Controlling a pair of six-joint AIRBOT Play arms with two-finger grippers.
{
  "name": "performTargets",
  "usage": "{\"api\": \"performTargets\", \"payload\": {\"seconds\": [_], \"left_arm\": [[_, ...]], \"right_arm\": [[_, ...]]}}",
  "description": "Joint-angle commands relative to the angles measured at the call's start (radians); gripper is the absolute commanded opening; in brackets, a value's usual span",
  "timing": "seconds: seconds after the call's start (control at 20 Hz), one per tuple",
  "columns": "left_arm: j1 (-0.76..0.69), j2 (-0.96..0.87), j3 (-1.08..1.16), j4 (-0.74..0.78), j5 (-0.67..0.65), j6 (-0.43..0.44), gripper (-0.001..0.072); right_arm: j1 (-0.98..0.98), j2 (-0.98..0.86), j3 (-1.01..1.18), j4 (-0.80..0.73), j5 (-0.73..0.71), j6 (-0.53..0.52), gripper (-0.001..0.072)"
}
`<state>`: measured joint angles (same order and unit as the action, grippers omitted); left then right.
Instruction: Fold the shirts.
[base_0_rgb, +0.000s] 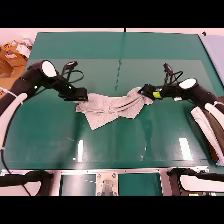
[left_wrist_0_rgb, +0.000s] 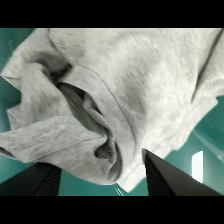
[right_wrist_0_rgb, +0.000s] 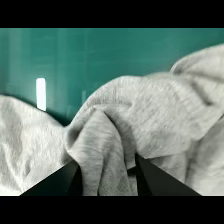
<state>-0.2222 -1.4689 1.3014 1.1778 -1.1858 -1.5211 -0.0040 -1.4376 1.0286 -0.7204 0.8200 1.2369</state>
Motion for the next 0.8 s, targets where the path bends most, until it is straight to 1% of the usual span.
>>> {"api": "performTargets", "payload": {"seconds": [0.0, 0.1, 0.15, 0.25, 0.35, 0.4, 0.45, 0.5, 0.55, 0.65, 0.75], "left_arm": [[0.101, -0.031, 0.113, -0.004, -0.139, -0.015, 0.0569], [0.176, -0.027, 0.167, -0.007, -0.226, -0.015, 0.0569], [0.203, -0.025, 0.172, -0.009, -0.258, -0.014, 0.0569], [0.221, -0.025, 0.148, -0.009, -0.31, 0.017, 0.0569], [0.214, -0.025, 0.083, -0.047, -0.322, 0.051, 0.0569], [0.205, -0.025, 0.04, -0.094, -0.309, 0.078, 0.0569], [0.196, -0.025, -0.003, -0.133, -0.292, 0.104, 0.0569], [0.184, -0.025, -0.048, -0.158, -0.274, 0.126, 0.0568], [0.173, -0.025, -0.087, -0.161, -0.247, 0.139, 0.0569], [0.164, -0.025, -0.147, -0.169, -0.152, 0.142, 0.0569], [0.164, -0.025, -0.179, -0.172, -0.081, 0.143, 0.0569]], "right_arm": [[-0.138, -0.04, 0.136, -0.061, 0.23, -0.004, 0.0371], [-0.252, -0.019, 0.144, -0.066, 0.36, 0.011, 0.0369], [-0.3, -0.008, 0.124, -0.068, 0.396, 0.011, 0.0348], [-0.348, 0.019, 0.036, -0.066, 0.4, 0.006, 0.0351], [-0.337, 0.039, -0.094, -0.055, 0.392, -0.019, 0.0353], [-0.312, 0.043, -0.169, -0.024, 0.373, -0.048, 0.0359], [-0.278, 0.044, -0.236, 0.025, 0.342, -0.092, 0.0412], [-0.233, 0.043, -0.301, 0.08, 0.298, -0.13, 0.0496], [-0.183, 0.043, -0.344, 0.124, 0.246, -0.156, 0.0519], [-0.069, 0.023, -0.362, 0.174, 0.141, -0.168, 0.0518], [0.027, -0.011, -0.33, 0.233, 0.055, -0.168, 0.0517]]}}
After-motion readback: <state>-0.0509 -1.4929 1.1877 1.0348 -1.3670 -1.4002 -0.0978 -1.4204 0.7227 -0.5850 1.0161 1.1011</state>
